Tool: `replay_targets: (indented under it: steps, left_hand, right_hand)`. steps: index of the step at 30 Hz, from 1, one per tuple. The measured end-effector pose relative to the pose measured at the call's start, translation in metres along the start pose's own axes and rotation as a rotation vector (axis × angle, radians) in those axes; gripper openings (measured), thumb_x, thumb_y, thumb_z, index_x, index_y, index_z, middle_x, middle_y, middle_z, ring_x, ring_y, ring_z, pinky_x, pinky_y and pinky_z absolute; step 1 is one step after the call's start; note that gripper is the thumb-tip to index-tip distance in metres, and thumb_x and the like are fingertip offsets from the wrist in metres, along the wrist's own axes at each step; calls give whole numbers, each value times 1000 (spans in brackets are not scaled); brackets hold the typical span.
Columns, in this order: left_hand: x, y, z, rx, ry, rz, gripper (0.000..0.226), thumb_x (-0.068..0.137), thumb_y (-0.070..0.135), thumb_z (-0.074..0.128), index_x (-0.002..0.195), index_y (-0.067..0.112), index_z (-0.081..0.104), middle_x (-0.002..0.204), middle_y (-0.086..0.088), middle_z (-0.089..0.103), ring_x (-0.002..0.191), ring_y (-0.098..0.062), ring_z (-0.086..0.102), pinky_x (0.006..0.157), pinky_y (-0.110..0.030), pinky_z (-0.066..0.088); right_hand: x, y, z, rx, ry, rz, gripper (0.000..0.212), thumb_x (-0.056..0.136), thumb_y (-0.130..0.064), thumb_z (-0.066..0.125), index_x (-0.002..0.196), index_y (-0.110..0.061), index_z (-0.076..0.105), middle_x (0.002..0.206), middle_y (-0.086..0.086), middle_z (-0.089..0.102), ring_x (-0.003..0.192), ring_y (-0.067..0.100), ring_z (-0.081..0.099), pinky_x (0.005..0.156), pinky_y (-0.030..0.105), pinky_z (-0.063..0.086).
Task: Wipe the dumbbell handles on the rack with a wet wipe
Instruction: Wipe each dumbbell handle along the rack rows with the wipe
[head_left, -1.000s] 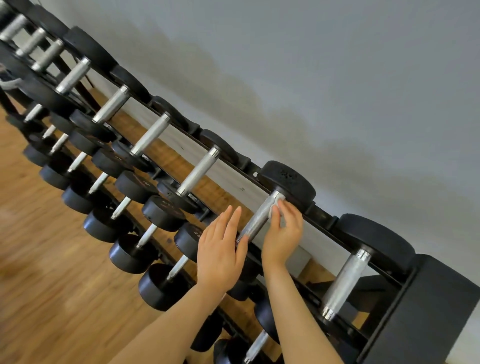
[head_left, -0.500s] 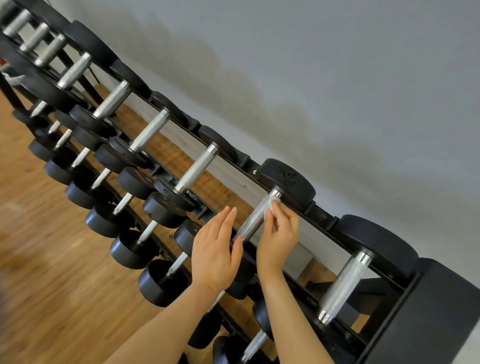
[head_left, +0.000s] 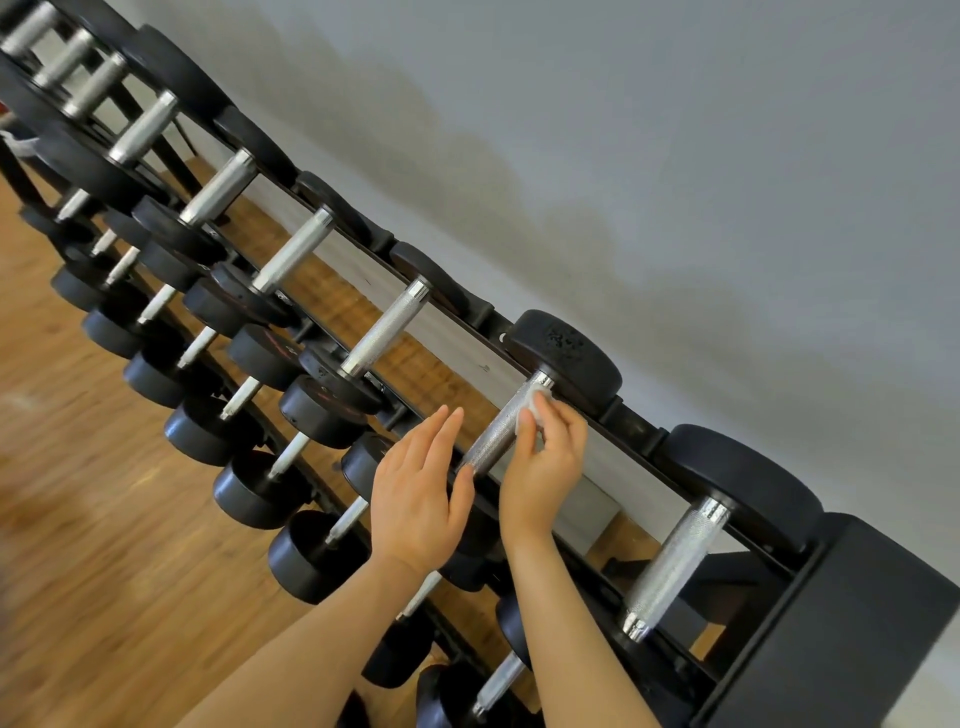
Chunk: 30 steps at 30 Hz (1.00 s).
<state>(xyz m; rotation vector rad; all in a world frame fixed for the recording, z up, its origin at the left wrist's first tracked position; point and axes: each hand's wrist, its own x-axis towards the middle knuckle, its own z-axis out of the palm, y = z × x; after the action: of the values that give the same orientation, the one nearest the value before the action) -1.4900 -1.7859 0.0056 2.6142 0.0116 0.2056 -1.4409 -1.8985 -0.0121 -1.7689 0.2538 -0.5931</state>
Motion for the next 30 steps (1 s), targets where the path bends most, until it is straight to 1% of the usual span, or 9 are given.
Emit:
replay_targets:
  steps: [5, 9, 11, 13, 16, 19, 23, 25, 30]
  left_hand:
    - [1, 1, 0, -11, 10, -2, 58, 97, 43, 34, 149, 19, 42, 149, -1, 47, 136, -19, 43, 111, -35, 29]
    - [0, 1, 0, -24, 14, -3, 58, 96, 43, 35, 149, 19, 41, 149, -1, 48, 136, -19, 43, 110, -34, 29]
    - [0, 1, 0, -26, 17, -7, 58, 96, 44, 35, 149, 20, 40, 149, -1, 48, 136, -19, 43, 111, -34, 29]
    - [0, 1, -1, -31, 15, -7, 58, 97, 44, 34, 149, 20, 40, 148, -1, 48, 136, -20, 44, 111, -37, 32]
    - [-1, 2, -2, -44, 11, -7, 58, 97, 44, 34, 149, 19, 40, 147, -3, 50, 135, -22, 46, 110, -43, 38]
    - [0, 3, -2, -49, 16, -15, 58, 97, 43, 35, 149, 19, 40, 145, -3, 52, 134, -23, 47, 110, -42, 37]
    - [-1, 4, -3, -67, 20, -9, 58, 96, 43, 36, 148, 17, 41, 144, -4, 53, 133, -24, 48, 109, -45, 39]
    - [-1, 4, -3, -79, 18, -13, 59, 96, 44, 35, 148, 17, 41, 143, -4, 54, 133, -24, 48, 108, -48, 41]
    - [-1, 1, -2, -90, 8, -5, 59, 96, 44, 37, 149, 18, 40, 142, -3, 55, 133, -23, 48, 108, -48, 41]
  right_hand:
    - [9, -2, 5, -113, 8, -9, 30, 99, -12, 52, 127, -7, 62, 124, 6, 52, 110, 11, 57, 88, 16, 50]
    - [-5, -5, -6, -261, -140, -79, 37, 100, -18, 45, 135, -8, 54, 133, 2, 49, 121, 7, 48, 97, 12, 40]
    - [-1, -5, -10, -362, -200, -156, 42, 96, -22, 41, 131, -5, 56, 132, 8, 53, 123, 17, 48, 101, 25, 40]
    - [12, -8, -12, -463, -263, -234, 40, 92, -18, 49, 129, -4, 58, 131, 10, 57, 124, 22, 47, 101, 33, 43]
    - [29, -7, -18, -687, -343, -385, 54, 81, -5, 72, 133, -6, 57, 130, 7, 61, 119, 26, 51, 91, 31, 50]
    - [34, 4, -27, -775, -390, -542, 60, 77, -6, 77, 133, -6, 57, 131, 7, 61, 111, 28, 57, 82, 33, 55]
    - [43, 14, -37, -837, -431, -750, 60, 77, -4, 76, 134, -4, 55, 136, 9, 57, 101, 27, 60, 72, 33, 53]
    - [51, 17, -42, -850, -445, -780, 60, 81, -5, 73, 137, -4, 52, 139, 9, 55, 95, 25, 61, 69, 33, 51]
    - [40, 24, -40, -726, -502, -752, 60, 82, -8, 76, 136, 0, 52, 142, 11, 52, 99, 21, 58, 85, 28, 52]
